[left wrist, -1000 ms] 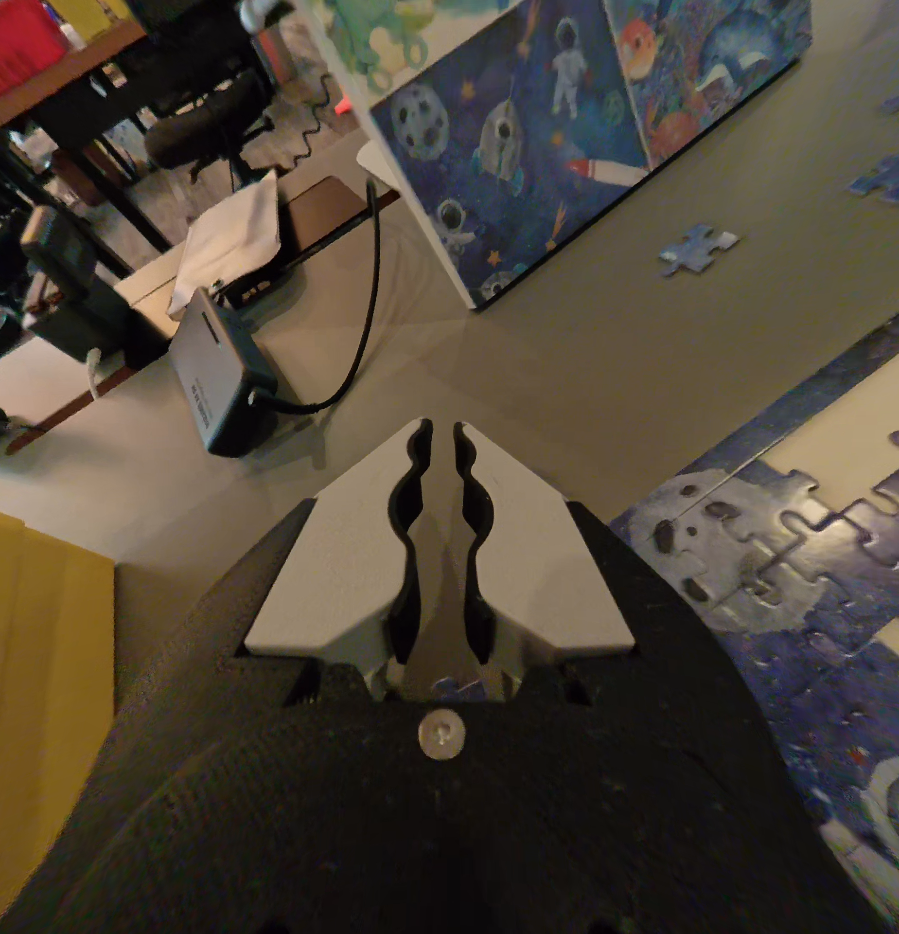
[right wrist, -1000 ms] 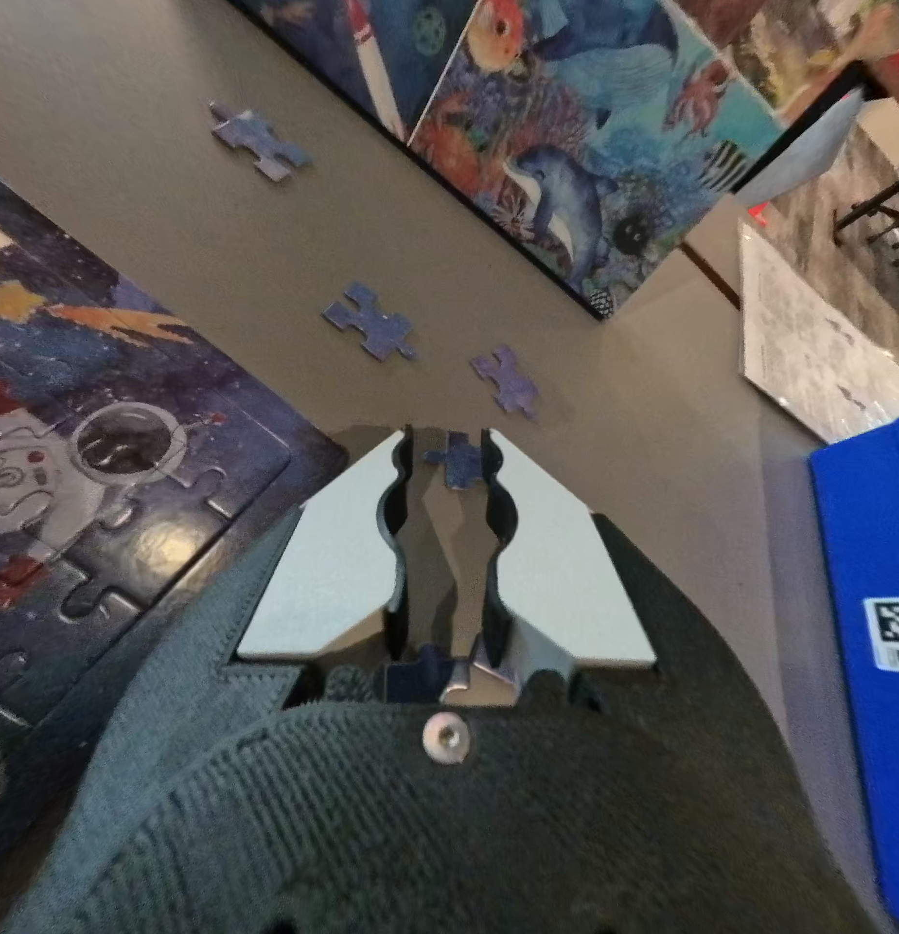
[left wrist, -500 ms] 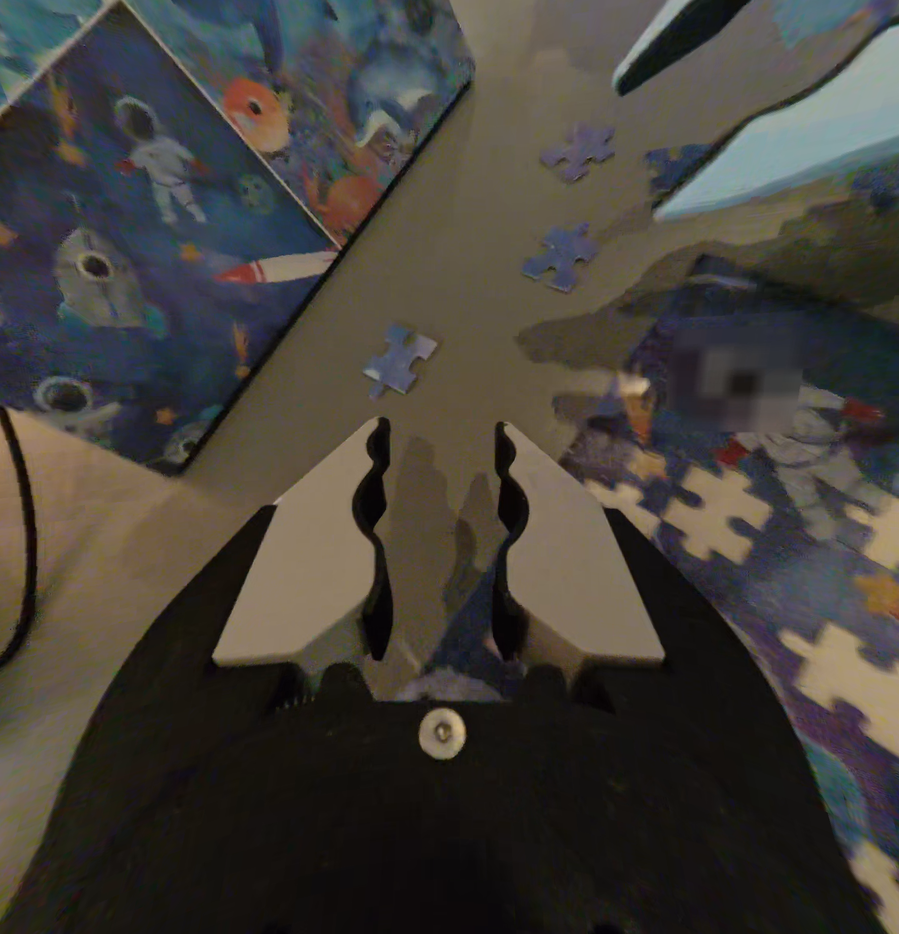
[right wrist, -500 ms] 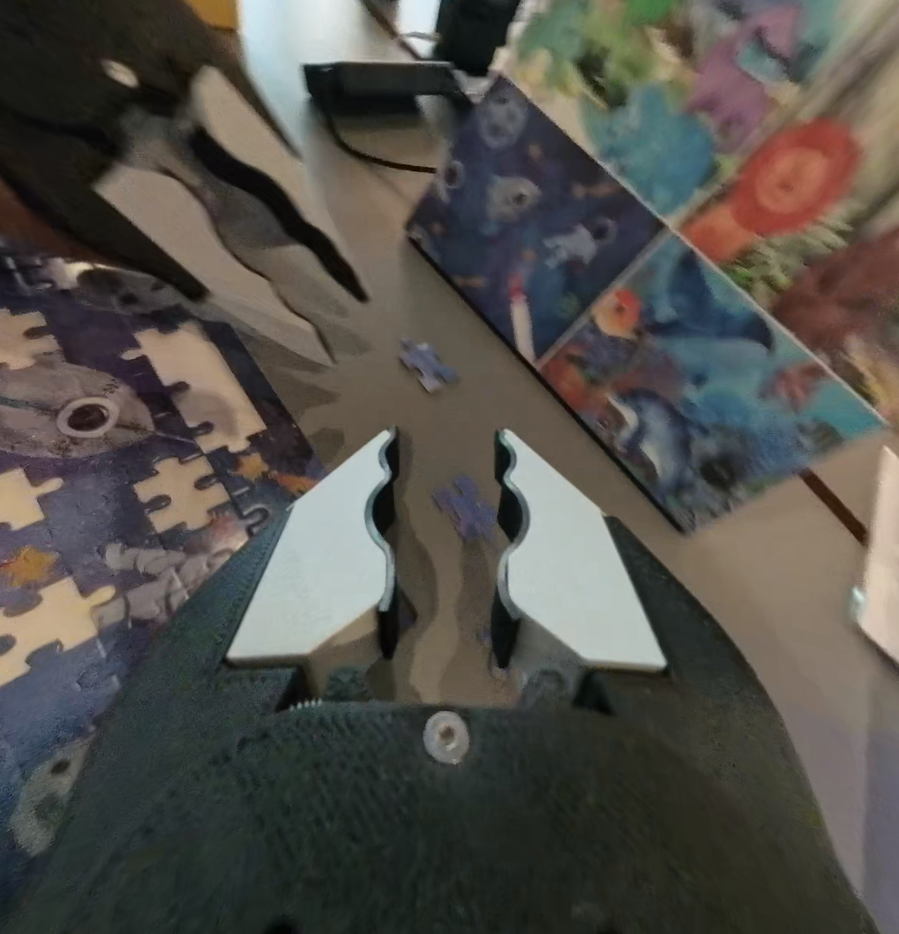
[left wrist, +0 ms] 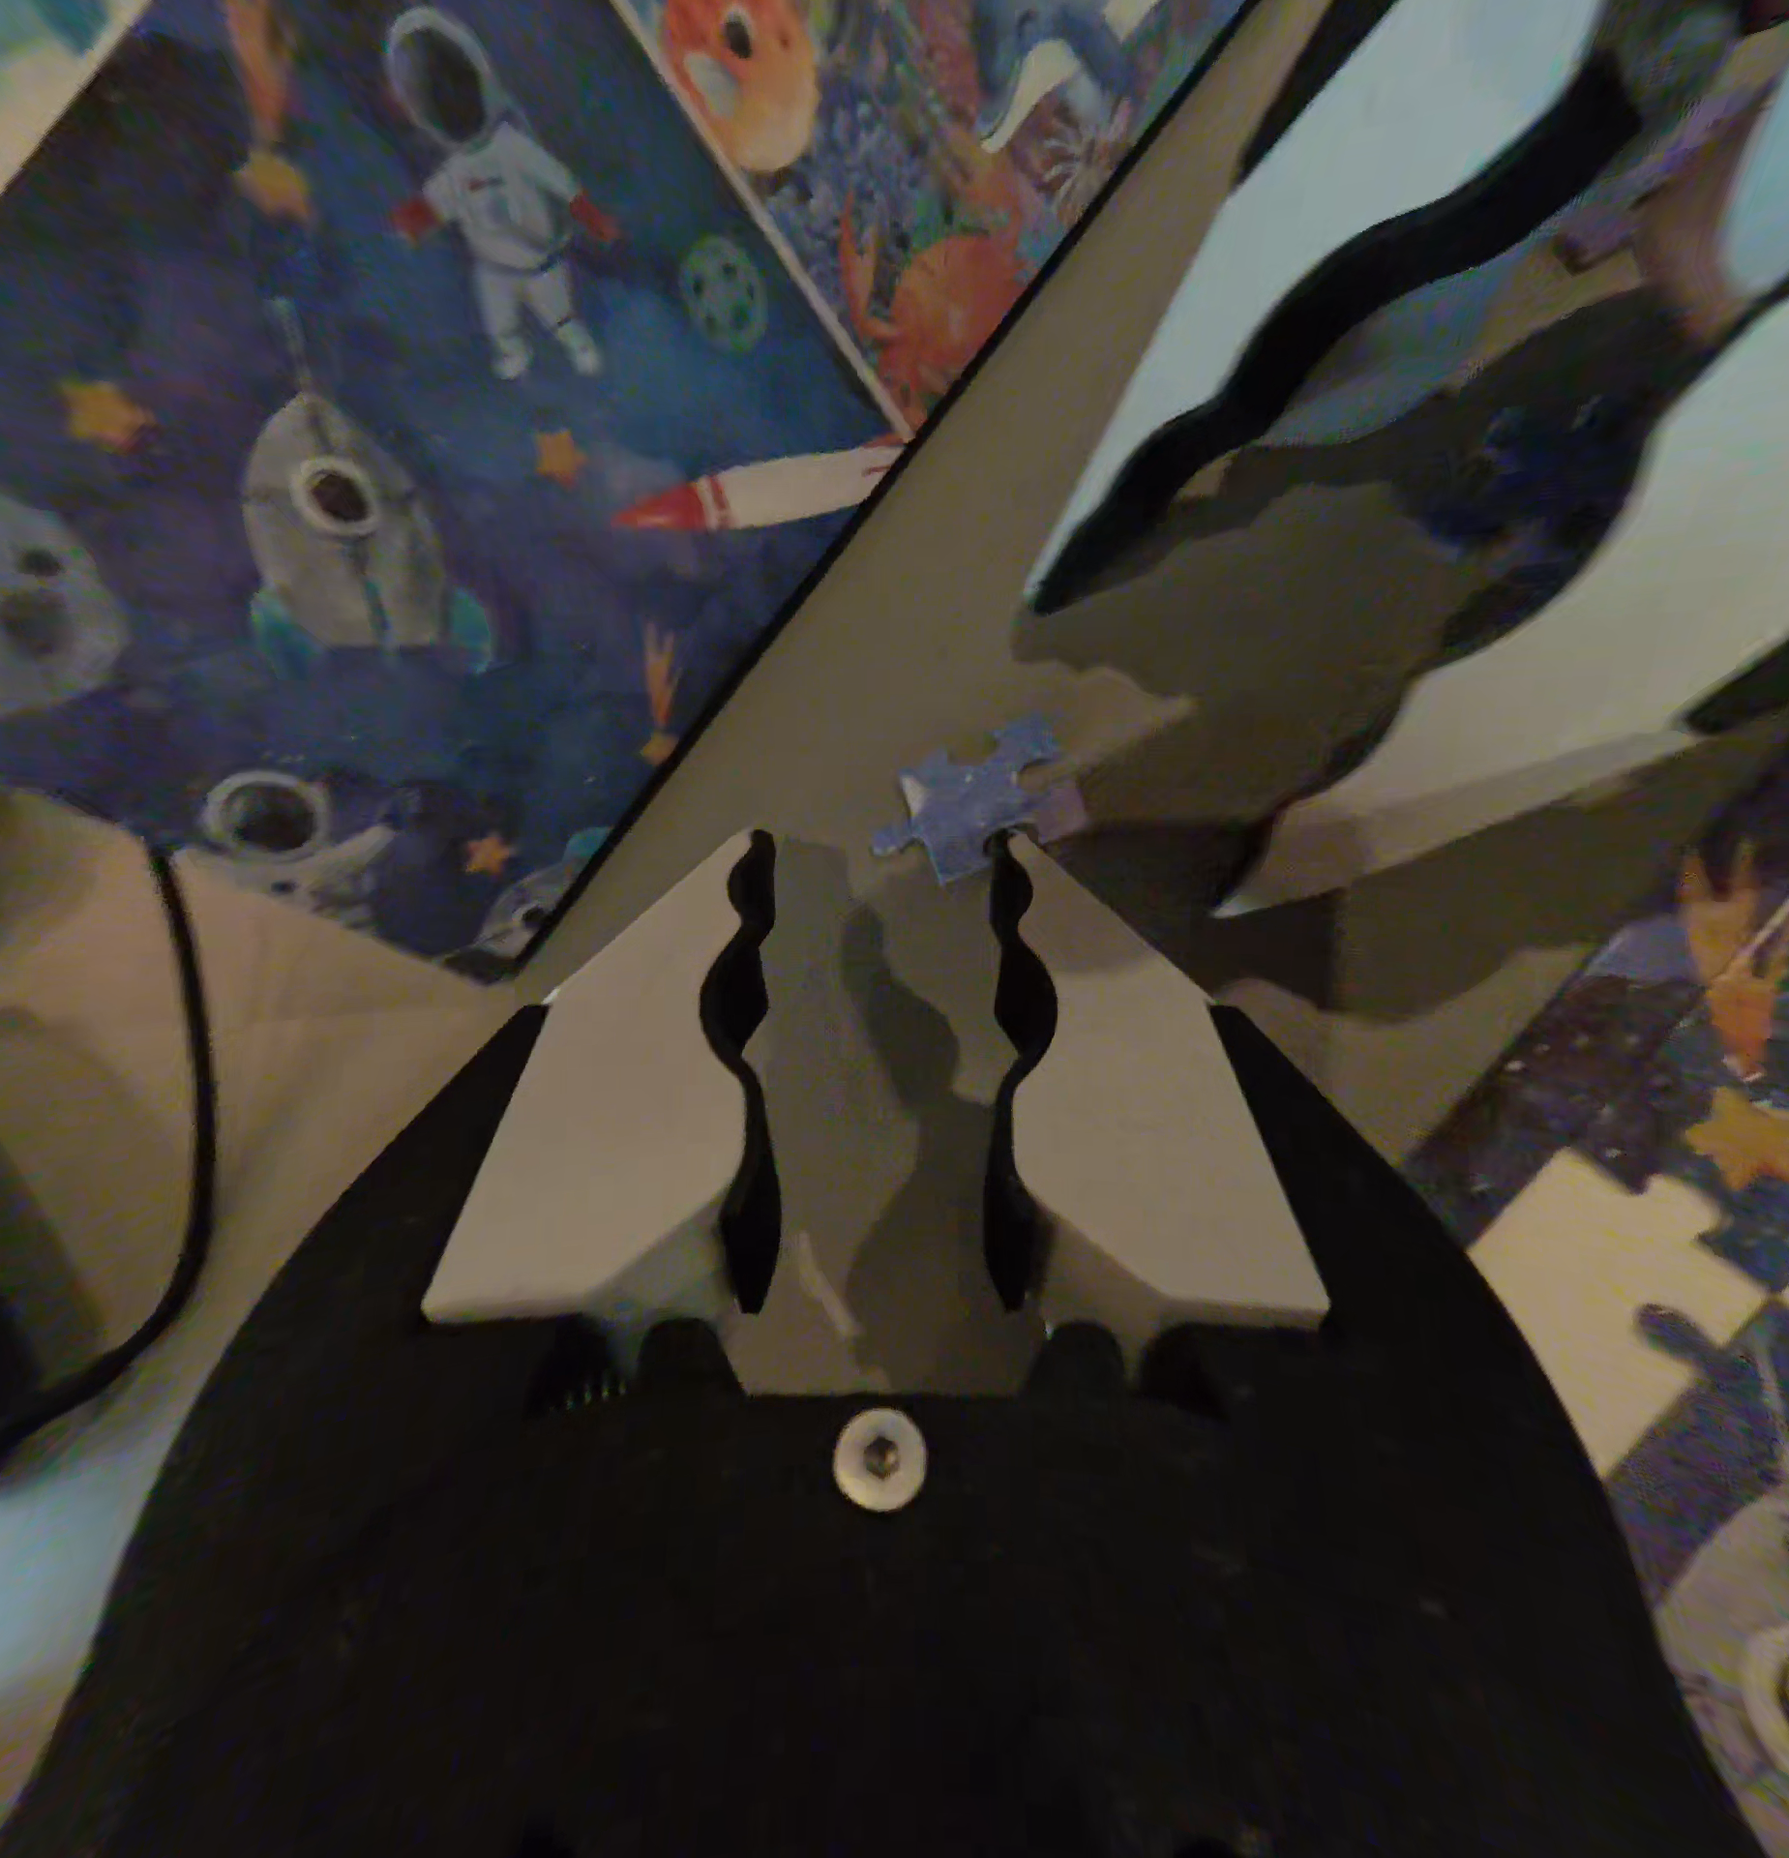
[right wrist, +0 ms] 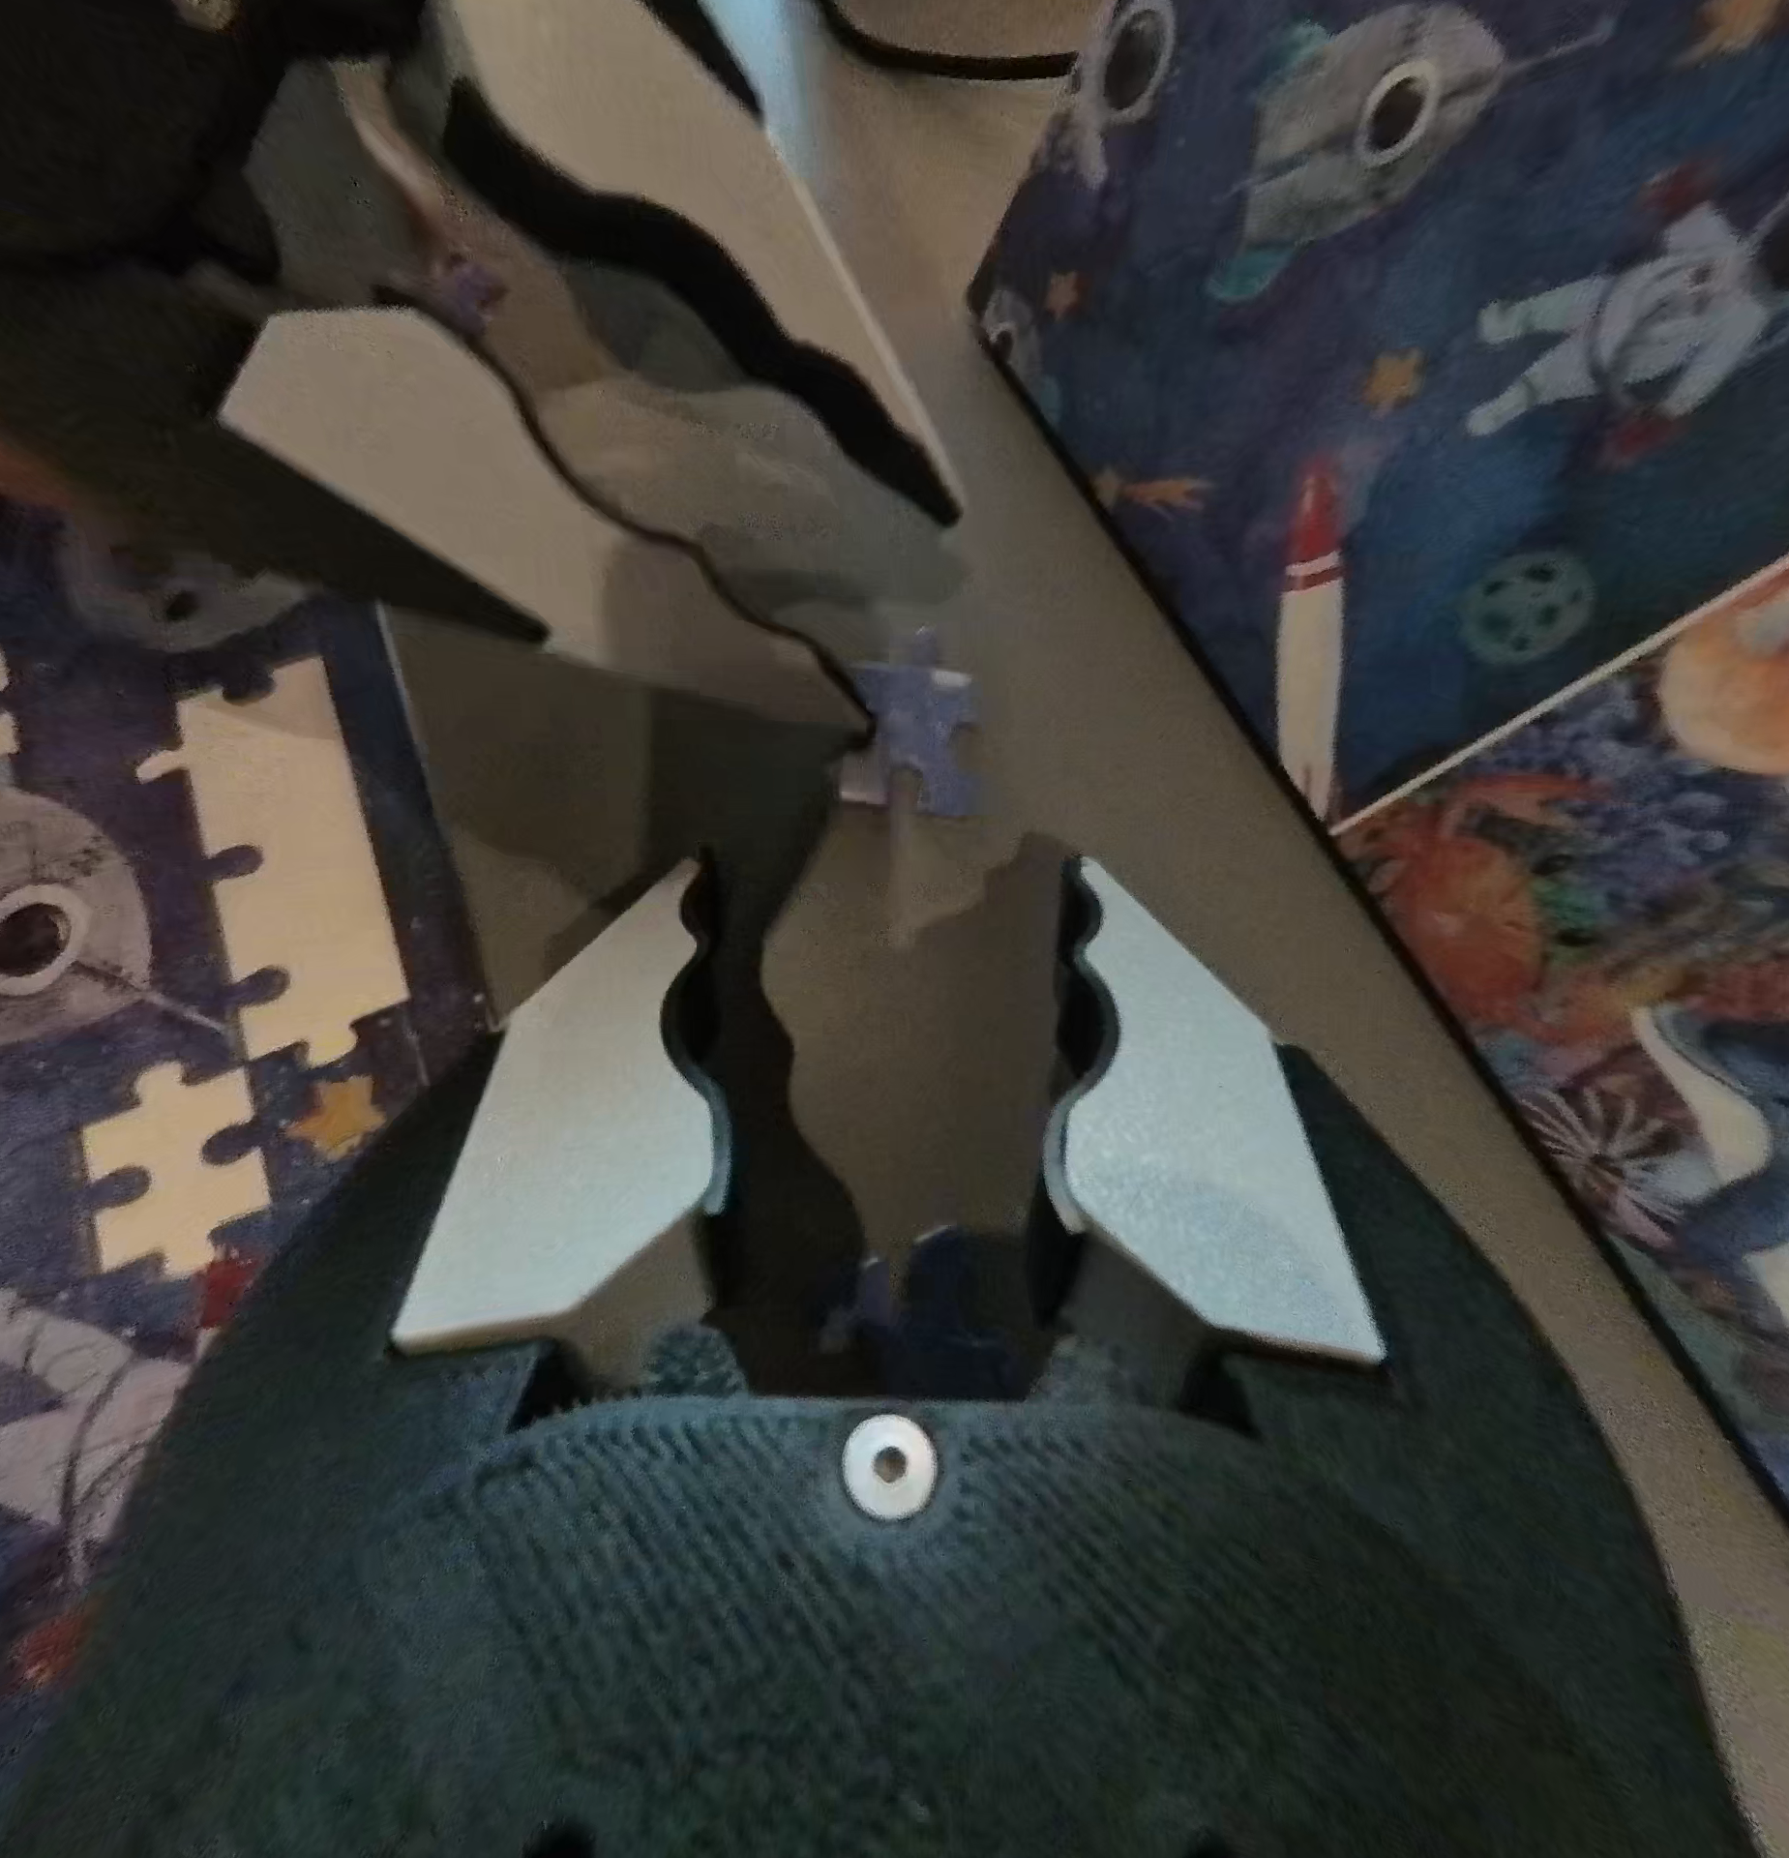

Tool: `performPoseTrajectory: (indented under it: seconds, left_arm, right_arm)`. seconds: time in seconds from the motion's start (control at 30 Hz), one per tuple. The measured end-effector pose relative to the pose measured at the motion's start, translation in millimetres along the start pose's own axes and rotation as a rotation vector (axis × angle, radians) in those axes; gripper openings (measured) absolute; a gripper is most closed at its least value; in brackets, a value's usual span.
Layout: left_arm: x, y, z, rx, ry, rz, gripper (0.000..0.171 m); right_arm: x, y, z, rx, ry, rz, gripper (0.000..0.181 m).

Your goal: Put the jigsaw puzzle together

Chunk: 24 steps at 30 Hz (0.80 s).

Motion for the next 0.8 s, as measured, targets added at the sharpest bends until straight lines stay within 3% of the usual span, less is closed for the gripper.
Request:
performPoseTrajectory:
  seconds: [0.17,0.27,0.37,0.47,0.63,0.8]
  left_arm:
    - [-7,15,-13,-0.056,0.002,0.017,0.041]
    - [-11,12,-13,-0.052,-0.018,-0.027,0.04]
    - [-12,2,-9,-0.072,-0.046,-0.12,0.046]
    - [-6,1,-11,-0.082,-0.01,-0.119,0.051]
    - [-5,0,-12,-0.11,0.001,-0.155,0.032]
    - [-6,-1,-12,-0.096,-0.002,-0.162,0.031]
  right_arm:
    - [0,28,2,-0.053,0.0,0.138,0.051]
    - [-2,30,3,-0.052,0.03,0.132,0.049]
    - [-13,22,9,-0.031,-0.015,0.072,0.047]
    - [-29,7,12,-0.004,-0.079,-0.046,0.041]
    - [-53,-9,11,-0.011,-0.144,-0.244,0.036]
    - [-67,-13,14,-0.048,-0.161,-0.329,0.036]
Point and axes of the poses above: each gripper's, where its closed fingertips meet, x out along the fingers, z out of its top, y = z × x across the jaws, the point moved 5 cm from there along -x, back along the fingers, and after that the axes turned 1 degree about z, right-handed, at the moved point
